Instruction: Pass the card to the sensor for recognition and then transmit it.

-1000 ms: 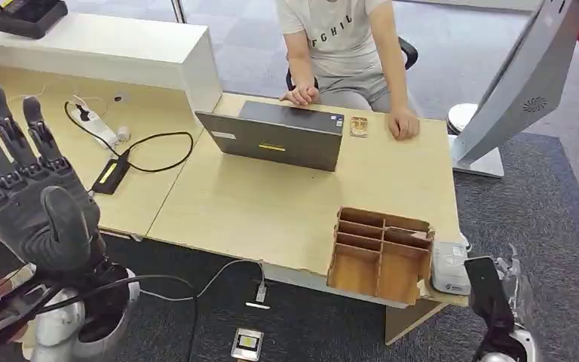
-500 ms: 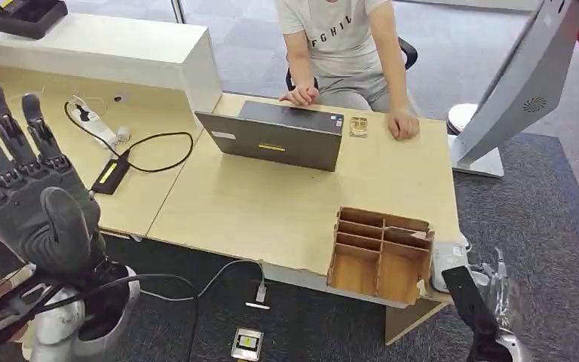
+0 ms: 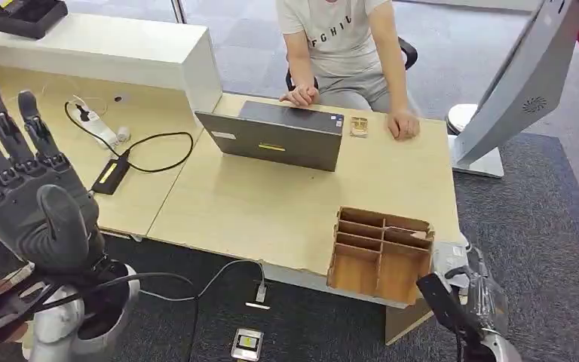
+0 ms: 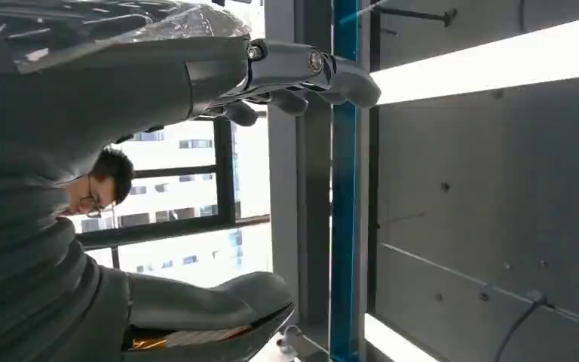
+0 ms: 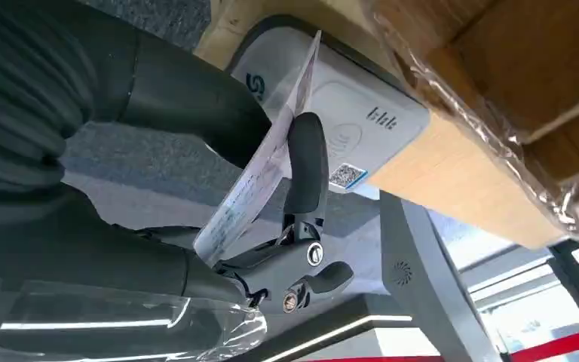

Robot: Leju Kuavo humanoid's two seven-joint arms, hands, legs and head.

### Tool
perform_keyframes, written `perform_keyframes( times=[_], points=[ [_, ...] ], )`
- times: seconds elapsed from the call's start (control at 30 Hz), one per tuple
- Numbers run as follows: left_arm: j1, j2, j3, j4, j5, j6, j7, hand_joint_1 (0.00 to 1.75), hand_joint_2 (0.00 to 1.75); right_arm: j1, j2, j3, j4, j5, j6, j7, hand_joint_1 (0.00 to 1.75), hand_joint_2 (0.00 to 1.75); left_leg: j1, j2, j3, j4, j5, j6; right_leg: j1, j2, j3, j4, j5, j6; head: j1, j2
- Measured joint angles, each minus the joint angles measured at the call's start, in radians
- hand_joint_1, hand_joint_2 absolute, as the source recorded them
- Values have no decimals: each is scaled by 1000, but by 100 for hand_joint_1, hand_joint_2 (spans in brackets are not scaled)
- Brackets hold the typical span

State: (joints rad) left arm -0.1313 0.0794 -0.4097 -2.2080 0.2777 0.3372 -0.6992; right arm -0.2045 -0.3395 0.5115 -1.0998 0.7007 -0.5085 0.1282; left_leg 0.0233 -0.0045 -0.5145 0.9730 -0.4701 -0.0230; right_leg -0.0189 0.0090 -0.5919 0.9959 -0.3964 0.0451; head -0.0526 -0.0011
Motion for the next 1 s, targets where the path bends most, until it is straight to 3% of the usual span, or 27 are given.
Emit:
perform_keyframes(
  times=[0.33, 1.0],
  points=[
    [-16, 8, -15, -6, -8, 19, 0, 3, 175, -7, -1, 13, 28, 39, 59, 11, 175, 175, 0, 0, 0, 0, 0, 0, 0, 0, 0, 0, 0, 0, 0, 0],
    [-16, 11, -21, -22, -16, 19, 0, 3, 175, -61, 11, 9, 163, -40, 62, -46, 175, 175, 0, 1, 5, 0, 0, 0, 0, 0, 5, 0, 0, 0, 0, 0]
  ],
)
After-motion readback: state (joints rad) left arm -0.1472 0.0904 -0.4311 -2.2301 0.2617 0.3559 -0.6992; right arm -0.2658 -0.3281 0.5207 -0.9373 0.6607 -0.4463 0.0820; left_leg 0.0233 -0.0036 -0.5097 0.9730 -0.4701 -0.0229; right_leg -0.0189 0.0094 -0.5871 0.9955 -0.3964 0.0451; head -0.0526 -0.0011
